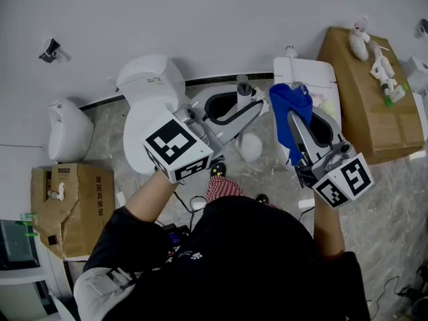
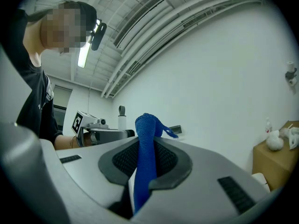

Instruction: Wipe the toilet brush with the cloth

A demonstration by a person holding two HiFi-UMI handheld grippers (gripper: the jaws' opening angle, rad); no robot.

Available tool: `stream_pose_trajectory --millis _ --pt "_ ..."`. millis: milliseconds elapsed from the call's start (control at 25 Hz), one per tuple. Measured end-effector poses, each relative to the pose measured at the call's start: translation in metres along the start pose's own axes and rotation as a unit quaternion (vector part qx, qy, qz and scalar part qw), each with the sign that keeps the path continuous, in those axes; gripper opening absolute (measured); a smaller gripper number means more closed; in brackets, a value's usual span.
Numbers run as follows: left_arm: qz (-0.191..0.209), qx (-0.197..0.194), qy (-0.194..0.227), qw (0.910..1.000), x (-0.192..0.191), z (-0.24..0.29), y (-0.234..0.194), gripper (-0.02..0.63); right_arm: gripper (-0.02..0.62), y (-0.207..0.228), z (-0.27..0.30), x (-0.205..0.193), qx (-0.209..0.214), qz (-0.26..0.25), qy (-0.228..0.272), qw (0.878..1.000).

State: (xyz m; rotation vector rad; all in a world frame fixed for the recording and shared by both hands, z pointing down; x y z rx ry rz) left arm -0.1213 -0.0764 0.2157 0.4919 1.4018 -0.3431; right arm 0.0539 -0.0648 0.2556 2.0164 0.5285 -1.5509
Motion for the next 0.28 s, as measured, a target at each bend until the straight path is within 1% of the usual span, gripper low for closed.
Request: stream_pose_trajectory --millis 280 --pt "0.003 0.002 -0.007 1.0000 -0.0058 0.0026 -0.0032 0.089 0.063 0.0028 0.0007 -0.0032 0.001 0.004 0.001 1.000"
Point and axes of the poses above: the fingertips, and each gripper's own axes: z forward along the fingers, y to its right, x out of its top, the point moved 7 cm from there along -z, backward along the fingers, and after that the axes turned 2 degrees about z, right-handed, at the moved point
